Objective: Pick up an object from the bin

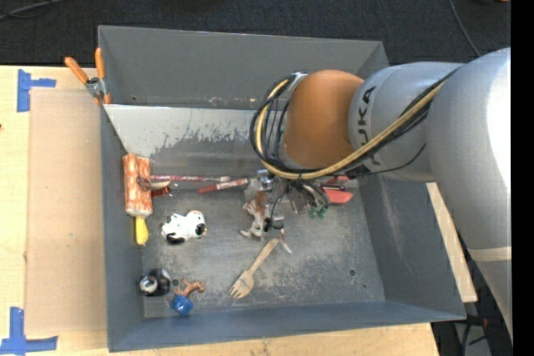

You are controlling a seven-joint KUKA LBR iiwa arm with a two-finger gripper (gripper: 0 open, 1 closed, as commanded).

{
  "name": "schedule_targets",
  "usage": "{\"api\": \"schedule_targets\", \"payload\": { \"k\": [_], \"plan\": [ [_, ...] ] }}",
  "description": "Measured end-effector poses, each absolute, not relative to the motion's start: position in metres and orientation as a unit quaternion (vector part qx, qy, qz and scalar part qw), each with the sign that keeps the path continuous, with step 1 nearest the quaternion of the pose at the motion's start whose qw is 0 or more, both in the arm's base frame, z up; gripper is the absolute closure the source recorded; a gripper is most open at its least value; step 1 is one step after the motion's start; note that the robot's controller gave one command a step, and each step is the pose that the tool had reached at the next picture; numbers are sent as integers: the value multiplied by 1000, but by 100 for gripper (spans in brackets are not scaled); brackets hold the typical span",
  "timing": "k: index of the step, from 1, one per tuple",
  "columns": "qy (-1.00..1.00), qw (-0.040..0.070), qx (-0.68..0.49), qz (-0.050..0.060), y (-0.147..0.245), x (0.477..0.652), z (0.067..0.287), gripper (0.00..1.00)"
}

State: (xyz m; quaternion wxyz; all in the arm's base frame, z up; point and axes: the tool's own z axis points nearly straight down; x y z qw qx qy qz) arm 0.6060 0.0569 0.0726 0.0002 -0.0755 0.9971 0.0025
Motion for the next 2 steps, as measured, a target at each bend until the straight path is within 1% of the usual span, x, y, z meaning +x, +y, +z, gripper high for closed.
{"api": "schedule_targets", "payload": {
  "k": [1,2],
  "plan": [
    [997,0,-76,2,57,606,73,100],
    [976,0,-216,3,50,608,89,100]
  ]
}}
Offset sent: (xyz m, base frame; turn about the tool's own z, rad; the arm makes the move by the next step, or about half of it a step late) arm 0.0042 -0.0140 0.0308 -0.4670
